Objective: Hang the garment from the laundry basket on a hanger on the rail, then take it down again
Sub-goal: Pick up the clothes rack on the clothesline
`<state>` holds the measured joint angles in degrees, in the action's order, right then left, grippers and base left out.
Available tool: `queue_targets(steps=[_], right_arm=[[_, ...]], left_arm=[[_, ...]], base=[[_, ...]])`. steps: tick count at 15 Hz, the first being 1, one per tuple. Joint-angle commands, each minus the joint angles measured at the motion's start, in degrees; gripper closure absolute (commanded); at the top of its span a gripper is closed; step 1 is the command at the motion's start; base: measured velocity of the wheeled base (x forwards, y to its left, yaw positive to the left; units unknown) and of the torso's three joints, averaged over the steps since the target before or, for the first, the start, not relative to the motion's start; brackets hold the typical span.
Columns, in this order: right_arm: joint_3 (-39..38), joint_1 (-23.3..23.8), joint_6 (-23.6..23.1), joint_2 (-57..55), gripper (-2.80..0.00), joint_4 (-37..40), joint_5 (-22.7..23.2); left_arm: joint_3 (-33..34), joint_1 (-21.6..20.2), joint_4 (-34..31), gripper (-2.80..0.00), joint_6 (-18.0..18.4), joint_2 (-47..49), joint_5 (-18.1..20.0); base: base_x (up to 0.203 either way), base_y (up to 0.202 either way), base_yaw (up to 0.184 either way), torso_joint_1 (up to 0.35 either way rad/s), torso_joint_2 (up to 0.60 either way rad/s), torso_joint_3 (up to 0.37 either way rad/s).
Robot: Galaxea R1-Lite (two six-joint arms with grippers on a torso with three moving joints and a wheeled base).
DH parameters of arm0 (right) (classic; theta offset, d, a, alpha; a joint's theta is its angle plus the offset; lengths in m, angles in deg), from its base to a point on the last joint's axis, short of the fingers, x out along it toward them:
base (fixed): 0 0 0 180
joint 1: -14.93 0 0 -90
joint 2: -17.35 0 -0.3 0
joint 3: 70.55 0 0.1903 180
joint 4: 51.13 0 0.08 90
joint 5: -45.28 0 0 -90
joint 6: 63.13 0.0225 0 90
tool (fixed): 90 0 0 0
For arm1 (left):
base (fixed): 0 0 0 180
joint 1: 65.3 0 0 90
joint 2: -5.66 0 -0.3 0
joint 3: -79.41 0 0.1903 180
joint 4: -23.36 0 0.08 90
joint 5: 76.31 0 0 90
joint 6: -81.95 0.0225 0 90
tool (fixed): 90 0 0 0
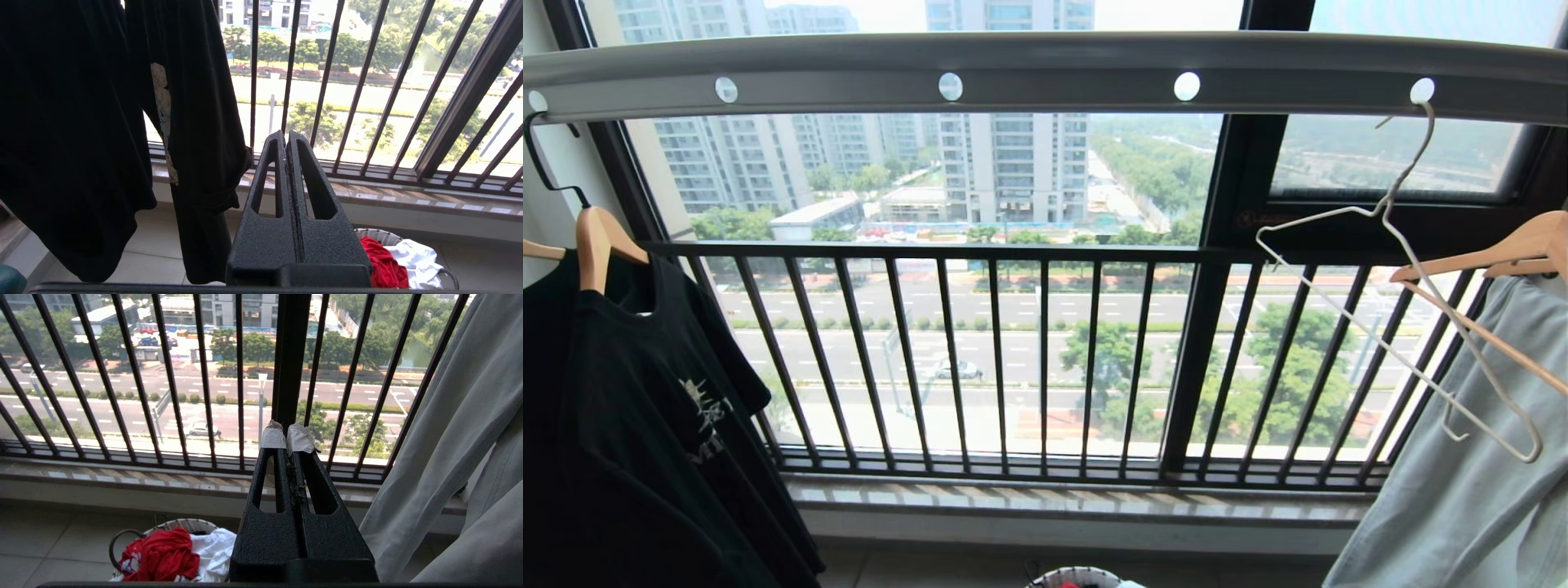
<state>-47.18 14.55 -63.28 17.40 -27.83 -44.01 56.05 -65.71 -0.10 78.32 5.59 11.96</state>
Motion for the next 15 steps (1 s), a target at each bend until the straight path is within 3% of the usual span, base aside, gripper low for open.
queue_targets(steps=[1, 9, 15], right_arm=[[-0.01, 0.03, -0.01, -0.05, 0.0, -0.1, -0.09], [11.43, 0.01, -1.33, -3.57, 0.0, 5.4, 1.22], [25.25, -0.06, -2.56, -18.66, 0.0, 5.28, 1.21]], left_arm=[[0.0, -0.02, 0.01, 0.0, -0.06, 0.07, -0.03], [0.0, -0.03, 0.01, 0.0, -0.06, 0.07, -0.03], [0.0, -0.02, 0.01, 0.0, -0.06, 0.07, -0.03]], base=[[0.0, 0.0, 0.0, 0.0, 0.0, 0.0], [0.0, 0.0, 0.0, 0.0, 0.0, 0.0], [0.0, 0.0, 0.0, 0.0, 0.0, 0.0]])
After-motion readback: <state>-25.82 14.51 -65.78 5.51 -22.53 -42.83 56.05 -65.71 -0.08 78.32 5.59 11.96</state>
